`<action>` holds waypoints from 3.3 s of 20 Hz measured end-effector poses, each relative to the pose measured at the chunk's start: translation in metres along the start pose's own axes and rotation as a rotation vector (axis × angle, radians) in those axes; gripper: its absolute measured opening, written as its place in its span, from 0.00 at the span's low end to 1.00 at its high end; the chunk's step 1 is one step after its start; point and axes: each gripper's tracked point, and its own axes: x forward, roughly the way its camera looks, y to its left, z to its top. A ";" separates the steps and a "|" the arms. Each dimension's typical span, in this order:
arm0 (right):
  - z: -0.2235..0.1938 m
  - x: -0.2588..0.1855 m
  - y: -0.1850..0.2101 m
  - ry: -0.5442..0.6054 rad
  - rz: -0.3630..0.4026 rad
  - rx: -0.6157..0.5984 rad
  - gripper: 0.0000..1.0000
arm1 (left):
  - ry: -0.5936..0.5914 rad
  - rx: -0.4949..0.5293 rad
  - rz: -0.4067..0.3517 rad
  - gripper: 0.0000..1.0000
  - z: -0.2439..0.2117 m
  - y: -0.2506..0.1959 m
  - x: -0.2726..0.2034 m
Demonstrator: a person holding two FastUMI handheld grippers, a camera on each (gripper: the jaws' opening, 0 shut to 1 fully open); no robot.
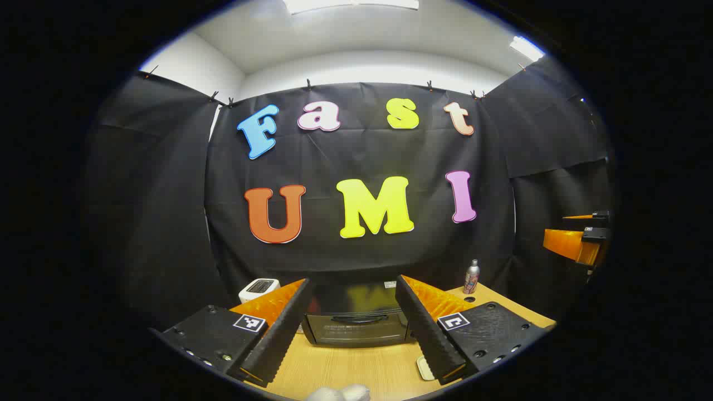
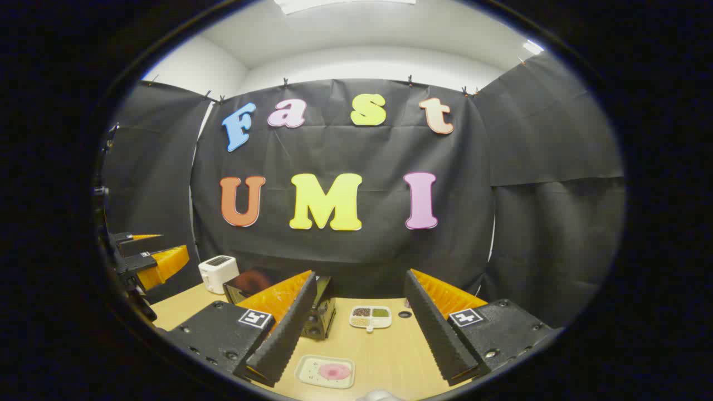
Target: Open the electric oven with the left hand, put the food in, and close the electric oven.
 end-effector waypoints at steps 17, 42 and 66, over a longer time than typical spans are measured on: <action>-0.010 -0.003 -0.015 0.037 -0.032 0.005 0.96 | 0.002 0.015 -0.012 0.96 -0.014 -0.002 0.021; -0.044 -0.012 -0.047 0.201 -0.135 -0.020 0.96 | 0.285 -0.012 -0.047 0.97 -0.207 -0.023 0.205; -0.065 -0.003 -0.028 0.227 -0.076 0.008 0.96 | 0.353 -0.030 -0.082 0.97 -0.237 -0.020 0.116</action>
